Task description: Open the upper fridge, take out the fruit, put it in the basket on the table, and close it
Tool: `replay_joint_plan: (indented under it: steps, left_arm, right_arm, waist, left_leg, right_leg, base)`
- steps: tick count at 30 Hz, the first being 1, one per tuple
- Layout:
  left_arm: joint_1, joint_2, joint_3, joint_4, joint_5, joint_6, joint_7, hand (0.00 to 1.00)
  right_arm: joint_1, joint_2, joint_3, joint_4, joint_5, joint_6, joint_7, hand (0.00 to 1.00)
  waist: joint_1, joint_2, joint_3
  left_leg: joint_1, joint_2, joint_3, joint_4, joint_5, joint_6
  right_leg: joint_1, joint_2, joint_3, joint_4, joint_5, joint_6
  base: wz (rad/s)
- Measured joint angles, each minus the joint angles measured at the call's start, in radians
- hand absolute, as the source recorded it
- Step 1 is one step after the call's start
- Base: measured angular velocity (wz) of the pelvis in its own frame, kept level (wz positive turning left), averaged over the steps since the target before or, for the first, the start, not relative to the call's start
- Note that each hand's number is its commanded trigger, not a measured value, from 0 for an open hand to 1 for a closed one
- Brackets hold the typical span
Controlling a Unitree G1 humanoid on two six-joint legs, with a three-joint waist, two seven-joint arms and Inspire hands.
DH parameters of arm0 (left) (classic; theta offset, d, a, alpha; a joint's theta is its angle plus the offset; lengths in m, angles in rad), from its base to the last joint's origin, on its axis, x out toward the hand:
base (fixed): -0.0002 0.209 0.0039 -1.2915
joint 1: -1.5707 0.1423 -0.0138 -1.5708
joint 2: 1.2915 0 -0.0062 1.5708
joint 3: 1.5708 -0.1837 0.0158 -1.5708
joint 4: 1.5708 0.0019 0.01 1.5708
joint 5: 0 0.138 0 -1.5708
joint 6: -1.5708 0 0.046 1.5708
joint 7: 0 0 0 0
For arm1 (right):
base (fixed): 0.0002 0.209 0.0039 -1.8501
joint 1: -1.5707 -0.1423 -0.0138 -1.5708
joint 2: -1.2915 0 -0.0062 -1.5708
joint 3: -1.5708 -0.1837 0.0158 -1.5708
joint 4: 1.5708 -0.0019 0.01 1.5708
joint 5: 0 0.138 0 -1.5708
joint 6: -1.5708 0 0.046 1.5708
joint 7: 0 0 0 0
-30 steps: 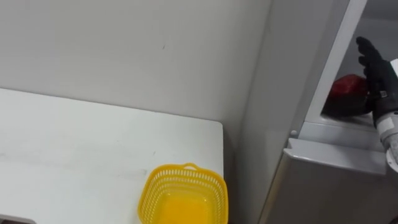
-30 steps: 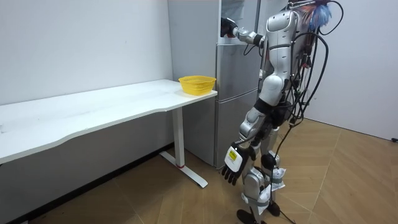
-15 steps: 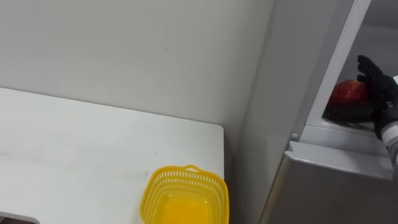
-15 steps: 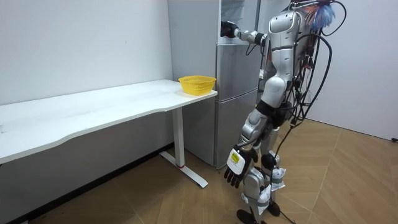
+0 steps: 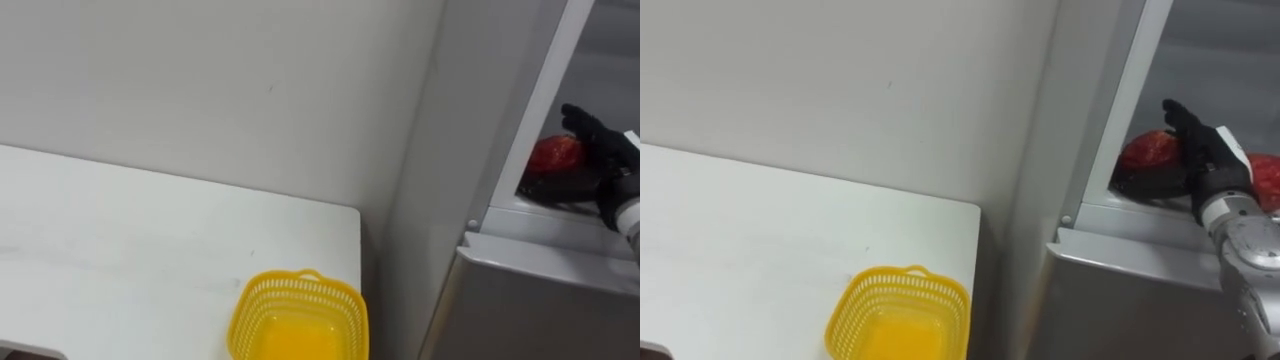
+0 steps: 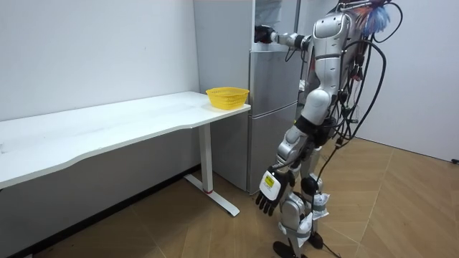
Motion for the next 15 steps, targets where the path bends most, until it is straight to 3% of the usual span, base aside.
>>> replay_joint_plan:
  steps: [15]
  left_arm:
    - [-0.011,0.001,-0.002,0.024,0.0,0.011,-0.005,0.0]
  right_arm:
    - [-0.013,-0.018,0.013,0.017,-0.014,0.002,0.043,1.0]
  waist:
    - [0.006,-0.004,0.0046]
  left_leg:
    - [0.013,0.001,-0.003,-0.004,0.0,-0.001]
  right_leg:
    - [0.013,0.001,0.001,-0.001,0.0,0.0]
  base:
    - [0.0]
